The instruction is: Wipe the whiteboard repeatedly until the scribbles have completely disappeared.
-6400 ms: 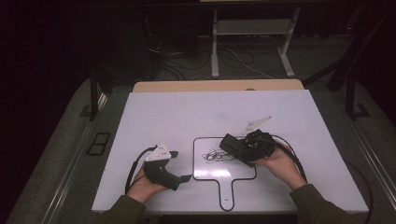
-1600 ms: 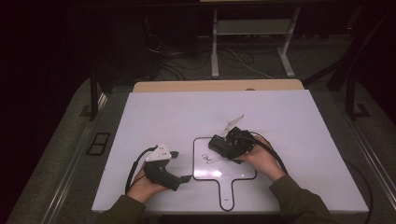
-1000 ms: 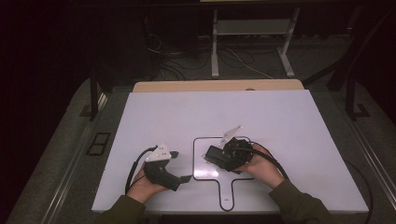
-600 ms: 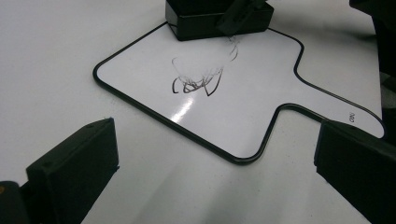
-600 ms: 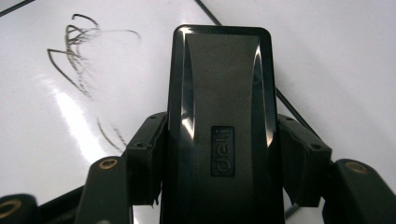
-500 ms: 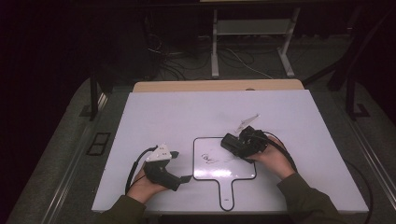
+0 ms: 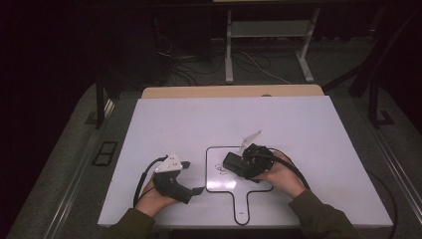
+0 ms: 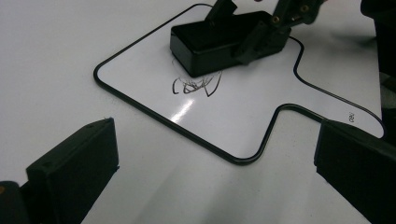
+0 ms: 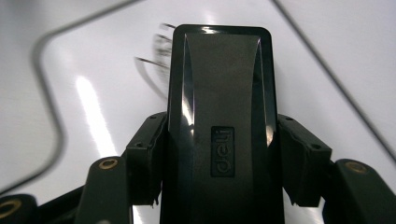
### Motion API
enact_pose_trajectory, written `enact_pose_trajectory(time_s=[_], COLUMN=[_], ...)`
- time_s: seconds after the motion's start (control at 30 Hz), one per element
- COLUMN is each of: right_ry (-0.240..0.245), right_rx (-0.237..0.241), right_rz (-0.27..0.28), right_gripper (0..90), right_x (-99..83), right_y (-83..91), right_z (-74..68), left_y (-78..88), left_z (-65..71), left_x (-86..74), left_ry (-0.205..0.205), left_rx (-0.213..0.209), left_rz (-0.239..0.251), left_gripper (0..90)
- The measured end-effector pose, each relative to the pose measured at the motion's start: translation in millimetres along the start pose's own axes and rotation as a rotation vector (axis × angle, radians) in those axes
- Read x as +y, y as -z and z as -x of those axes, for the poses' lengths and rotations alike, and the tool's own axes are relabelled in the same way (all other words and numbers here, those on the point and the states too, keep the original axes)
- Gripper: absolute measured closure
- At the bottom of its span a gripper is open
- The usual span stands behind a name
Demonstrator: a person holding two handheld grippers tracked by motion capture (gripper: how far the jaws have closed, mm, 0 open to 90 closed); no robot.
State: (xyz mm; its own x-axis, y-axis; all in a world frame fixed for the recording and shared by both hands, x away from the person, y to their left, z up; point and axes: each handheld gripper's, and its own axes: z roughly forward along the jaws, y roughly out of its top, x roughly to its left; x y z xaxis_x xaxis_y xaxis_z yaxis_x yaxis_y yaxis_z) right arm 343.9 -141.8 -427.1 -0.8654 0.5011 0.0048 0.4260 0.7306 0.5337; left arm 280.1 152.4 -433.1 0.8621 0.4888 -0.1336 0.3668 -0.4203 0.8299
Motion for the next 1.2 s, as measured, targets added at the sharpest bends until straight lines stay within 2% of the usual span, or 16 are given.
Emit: enact_pose_trajectory(time_s=[0.07,0.2,0.3,0.37,0.43,0.53,0.67,0.73,0.8,0.9,1.07,1.17,1.2], right_ry=[-0.019,-0.083,-0.124,-0.120,-0.105,-0.047,0.004,0.023,0.013,-0.018,-0.112,-0.108,-0.093], right_rx=[-0.032,-0.055,-0.061,-0.068,-0.043,-0.015,0.025,0.032,0.030,-0.014,-0.042,-0.045,-0.029], right_rz=[-0.005,-0.006,0.001,-0.003,-0.001,-0.001,-0.002,-0.004,-0.005,-0.012,-0.005,-0.008,-0.008], right_gripper=[38.7,38.7,38.7,38.7,38.7,38.7,38.7,38.7,38.7,38.7,38.7,38.7,38.7], right_x=[-3.9,-13.0,-17.3,-17.1,-14.8,-8.9,-0.2,2.0,1.8,-2.8,-14.7,-14.3,-12.5], right_y=[2.5,8.5,10.7,10.9,9.5,5.6,0.4,-0.8,-0.5,2.5,9.7,9.7,8.5], right_z=[9.6,26.8,33.6,31.9,26.1,13.0,-7.0,-11.6,-8.6,6.0,29.5,27.7,23.9], left_y=[-0.5,-0.6,-0.7,-0.9,-1.1,-0.7,-0.3,-0.1,0.2,-0.2,-1.1,-1.2,-1.2], left_z=[0.2,-0.2,-0.1,-0.1,-0.1,0.0,0.0,0.0,-0.1,-0.2,-0.3,-0.1,0.0], left_x=[0.0,0.0,0.0,0.1,0.1,0.1,0.1,0.1,0.1,0.0,0.1,0.4,0.4], left_ry=[0.002,0.001,0.002,0.000,0.000,0.002,0.001,0.001,-0.001,0.001,0.000,-0.002,-0.002], left_rx=[0.001,0.000,0.000,0.000,0.000,0.000,0.000,0.000,-0.001,0.001,0.000,0.000,0.000], left_rz=[0.001,0.000,0.001,-0.001,-0.001,0.001,0.001,0.001,-0.001,0.001,-0.002,-0.004,-0.004], left_gripper=[0.0,0.0,0.0,0.0,0.0,0.0,0.0,0.0,0.0,0.0,0.0,0.0,0.0])
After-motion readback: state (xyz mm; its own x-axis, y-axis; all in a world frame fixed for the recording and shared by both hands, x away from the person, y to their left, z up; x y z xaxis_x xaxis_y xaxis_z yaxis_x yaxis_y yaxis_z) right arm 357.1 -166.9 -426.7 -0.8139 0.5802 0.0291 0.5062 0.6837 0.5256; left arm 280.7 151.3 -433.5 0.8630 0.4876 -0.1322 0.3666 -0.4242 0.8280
